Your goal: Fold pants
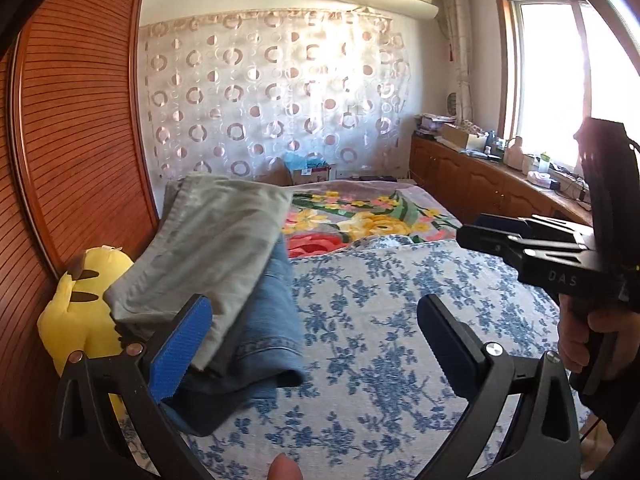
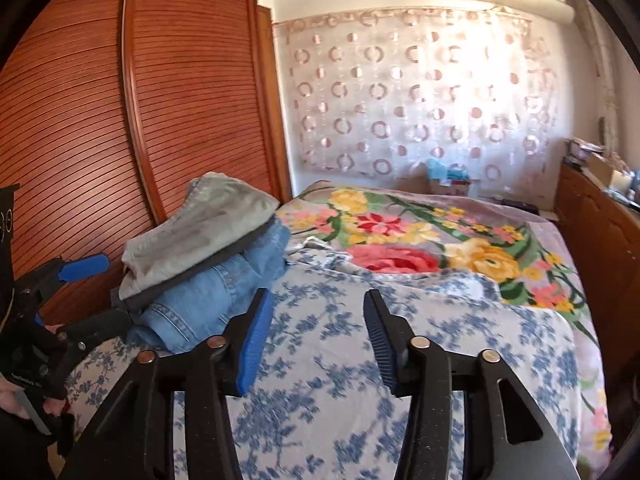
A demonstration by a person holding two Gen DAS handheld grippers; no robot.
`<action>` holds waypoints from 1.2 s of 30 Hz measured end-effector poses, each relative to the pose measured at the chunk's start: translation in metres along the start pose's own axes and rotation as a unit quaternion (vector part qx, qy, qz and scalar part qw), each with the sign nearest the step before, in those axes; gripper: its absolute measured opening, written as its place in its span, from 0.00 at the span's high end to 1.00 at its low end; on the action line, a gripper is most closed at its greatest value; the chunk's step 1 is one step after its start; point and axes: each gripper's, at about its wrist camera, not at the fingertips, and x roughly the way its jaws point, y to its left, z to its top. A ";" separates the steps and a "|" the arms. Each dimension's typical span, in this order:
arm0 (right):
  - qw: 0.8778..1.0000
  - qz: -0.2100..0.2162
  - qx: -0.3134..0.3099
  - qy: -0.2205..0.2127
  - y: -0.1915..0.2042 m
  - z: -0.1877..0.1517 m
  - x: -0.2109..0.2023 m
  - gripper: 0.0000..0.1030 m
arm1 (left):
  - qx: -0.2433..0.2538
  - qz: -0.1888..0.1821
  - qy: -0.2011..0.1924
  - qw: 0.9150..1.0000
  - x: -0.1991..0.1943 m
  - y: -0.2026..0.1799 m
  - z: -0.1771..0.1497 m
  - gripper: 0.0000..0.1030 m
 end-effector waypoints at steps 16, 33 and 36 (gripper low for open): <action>0.996 -0.069 0.036 -0.044 0.034 -0.036 -0.080 0.31 | 0.009 -0.022 -0.017 1.000 -0.038 -0.060 -0.008 0.01; 0.992 -0.103 0.051 -0.059 0.047 -0.062 -0.107 0.31 | 0.004 0.001 -0.040 0.999 -0.082 -0.073 -0.008 0.01; 0.992 -0.103 0.048 -0.062 0.051 -0.066 -0.110 0.31 | 0.000 0.004 -0.036 0.999 -0.081 -0.070 -0.012 0.01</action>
